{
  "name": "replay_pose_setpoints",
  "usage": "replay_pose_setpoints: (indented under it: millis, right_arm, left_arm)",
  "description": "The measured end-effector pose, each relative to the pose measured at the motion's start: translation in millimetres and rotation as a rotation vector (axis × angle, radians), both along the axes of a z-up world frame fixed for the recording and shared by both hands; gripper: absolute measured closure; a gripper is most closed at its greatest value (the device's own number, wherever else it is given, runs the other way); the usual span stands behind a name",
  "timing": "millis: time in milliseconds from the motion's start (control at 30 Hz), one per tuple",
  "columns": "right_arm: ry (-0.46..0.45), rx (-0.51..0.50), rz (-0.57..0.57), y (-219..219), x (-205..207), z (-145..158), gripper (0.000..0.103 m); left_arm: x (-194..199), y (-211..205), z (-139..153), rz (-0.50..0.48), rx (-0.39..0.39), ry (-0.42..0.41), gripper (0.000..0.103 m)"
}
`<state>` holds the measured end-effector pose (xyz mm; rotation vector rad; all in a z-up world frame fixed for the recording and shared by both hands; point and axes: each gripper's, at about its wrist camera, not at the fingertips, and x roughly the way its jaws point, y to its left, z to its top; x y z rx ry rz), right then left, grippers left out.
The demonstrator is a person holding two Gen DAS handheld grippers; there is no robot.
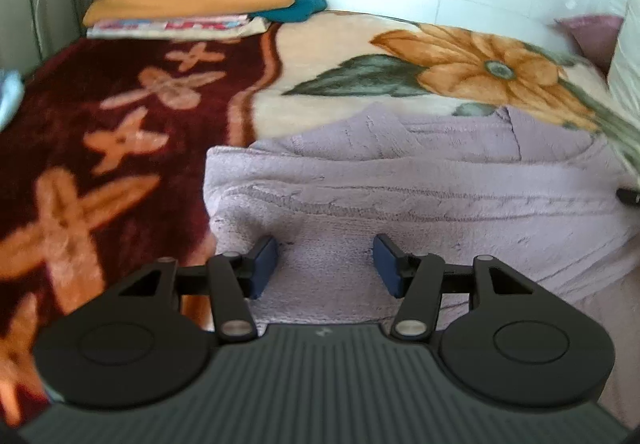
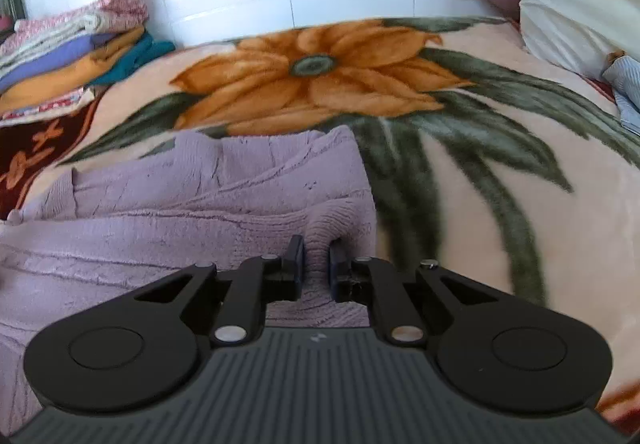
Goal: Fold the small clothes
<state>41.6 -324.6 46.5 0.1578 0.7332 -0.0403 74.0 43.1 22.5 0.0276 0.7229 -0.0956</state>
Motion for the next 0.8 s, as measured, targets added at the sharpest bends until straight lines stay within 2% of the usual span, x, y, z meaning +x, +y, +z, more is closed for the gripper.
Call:
replay_pose_setpoints:
  millis: [100,233,300,333,367,567,800]
  right_arm:
    - [-0.014,-0.010,0.010,0.7,-2.1,-2.8,0.087]
    - [-0.017,0.014,0.021,0.1,-5.6,1.7,0.076]
    - [-0.017,0.055,0.028,-1.9,-10.4,10.4,0.059]
    - [-0.017,0.081,0.031,-3.7,-14.1,14.1,0.045]
    - [-0.021,0.103,0.033,-4.9,-19.7,18.4,0.037]
    - [-0.048,0.113,0.085,-4.8,-63.7,44.1,0.029]
    - [-0.046,0.127,0.199,3.5,-130.4,69.9,0.026]
  left_arm:
    - [-1.8,-4.1,-2.7,-0.010,0.025,-0.017,0.042]
    - [-2.3,-3.7,-1.5,-0.011,0.020,-0.011,0.042]
    - [-3.6,-3.2,3.4,-0.009,0.014,0.003,0.042]
    - [-6.5,-3.0,7.8,-0.004,0.009,0.010,0.041]
    - [-9.9,-2.6,11.9,-0.004,0.001,0.011,0.041]
    - [-45.7,-3.0,35.1,-0.025,-0.007,-0.003,0.041]
    - [-87.4,-1.8,45.0,-0.068,-0.009,0.035,0.041]
